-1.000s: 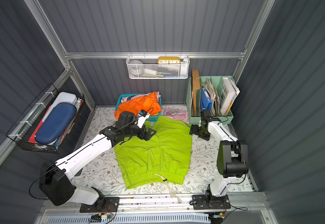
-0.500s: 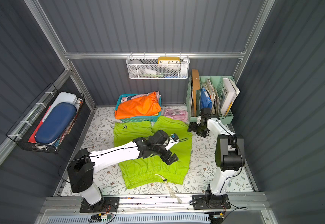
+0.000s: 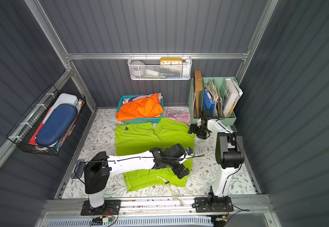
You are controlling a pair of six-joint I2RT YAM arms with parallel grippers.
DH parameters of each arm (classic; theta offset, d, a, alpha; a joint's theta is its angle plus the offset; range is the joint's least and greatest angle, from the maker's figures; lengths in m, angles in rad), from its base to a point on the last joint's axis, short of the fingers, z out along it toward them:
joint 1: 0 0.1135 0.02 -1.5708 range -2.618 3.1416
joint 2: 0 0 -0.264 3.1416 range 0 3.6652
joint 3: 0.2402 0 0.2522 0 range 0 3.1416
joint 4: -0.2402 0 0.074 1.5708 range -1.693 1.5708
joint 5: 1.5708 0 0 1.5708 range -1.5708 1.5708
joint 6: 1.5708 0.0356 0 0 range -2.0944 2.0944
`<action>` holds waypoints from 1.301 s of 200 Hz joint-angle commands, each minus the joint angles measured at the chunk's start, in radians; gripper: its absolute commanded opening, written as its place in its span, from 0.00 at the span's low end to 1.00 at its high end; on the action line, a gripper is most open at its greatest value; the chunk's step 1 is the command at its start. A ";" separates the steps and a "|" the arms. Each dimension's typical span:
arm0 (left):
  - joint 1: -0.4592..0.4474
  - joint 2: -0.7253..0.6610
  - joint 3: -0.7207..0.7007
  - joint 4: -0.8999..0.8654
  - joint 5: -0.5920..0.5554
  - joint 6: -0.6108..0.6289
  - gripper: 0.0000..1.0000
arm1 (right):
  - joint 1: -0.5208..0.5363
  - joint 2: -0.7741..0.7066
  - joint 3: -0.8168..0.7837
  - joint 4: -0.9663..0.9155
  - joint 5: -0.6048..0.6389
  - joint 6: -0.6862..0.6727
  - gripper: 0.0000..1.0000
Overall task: Roll up the shorts
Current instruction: Fold the shorts at the center of the board.
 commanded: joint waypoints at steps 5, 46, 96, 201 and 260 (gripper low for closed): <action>-0.042 0.052 0.022 -0.041 -0.028 -0.081 1.00 | 0.006 0.029 0.019 0.013 -0.008 0.001 0.83; -0.052 0.090 0.013 -0.048 -0.030 -0.114 1.00 | 0.007 0.063 0.031 0.006 -0.022 -0.020 0.79; -0.052 0.164 0.052 -0.121 0.003 -0.162 0.98 | 0.012 0.070 -0.003 0.045 -0.034 0.017 0.78; -0.052 0.178 0.018 -0.093 -0.005 -0.171 0.40 | 0.020 0.117 0.010 0.052 -0.052 0.024 0.49; -0.052 0.143 0.011 -0.057 -0.007 -0.107 0.00 | 0.004 0.023 -0.055 0.093 -0.025 0.037 0.00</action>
